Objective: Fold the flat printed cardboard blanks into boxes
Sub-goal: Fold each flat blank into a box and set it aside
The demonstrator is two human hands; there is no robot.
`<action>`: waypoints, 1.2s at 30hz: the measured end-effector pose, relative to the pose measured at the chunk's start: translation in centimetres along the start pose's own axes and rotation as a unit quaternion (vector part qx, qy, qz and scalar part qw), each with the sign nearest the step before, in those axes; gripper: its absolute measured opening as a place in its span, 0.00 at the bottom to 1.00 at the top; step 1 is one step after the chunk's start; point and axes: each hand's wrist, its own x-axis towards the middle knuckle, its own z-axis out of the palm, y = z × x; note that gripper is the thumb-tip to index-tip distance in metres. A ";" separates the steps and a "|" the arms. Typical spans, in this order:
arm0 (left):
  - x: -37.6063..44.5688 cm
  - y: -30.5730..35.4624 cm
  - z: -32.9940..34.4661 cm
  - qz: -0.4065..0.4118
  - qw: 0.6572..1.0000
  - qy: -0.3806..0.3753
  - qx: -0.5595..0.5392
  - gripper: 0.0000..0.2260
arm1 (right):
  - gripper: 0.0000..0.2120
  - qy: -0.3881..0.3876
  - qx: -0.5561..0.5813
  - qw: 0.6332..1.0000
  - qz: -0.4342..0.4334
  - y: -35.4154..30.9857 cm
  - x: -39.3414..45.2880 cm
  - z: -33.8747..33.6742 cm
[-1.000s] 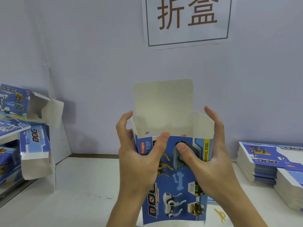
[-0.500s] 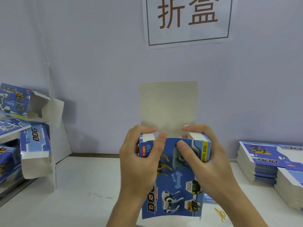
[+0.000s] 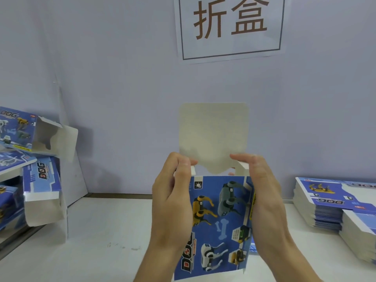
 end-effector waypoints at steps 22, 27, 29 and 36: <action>0.1 0.1 -0.9 -0.065 0.995 0.008 -0.069 0.16 | 0.20 -0.019 -0.014 0.999 0.049 0.4 0.3 -0.1; 0.0 0.2 -0.9 -0.040 0.997 -0.003 -0.065 0.13 | 0.25 -0.023 -0.008 0.999 0.043 0.3 0.3 -0.1; 0.1 0.0 -1.0 -0.037 0.997 -0.013 -0.064 0.15 | 0.24 -0.024 -0.002 0.999 0.037 0.3 0.2 -0.1; 0.4 -0.2 -1.0 -0.035 0.997 -0.022 -0.070 0.22 | 0.26 -0.073 0.045 0.996 0.038 0.7 0.5 -0.4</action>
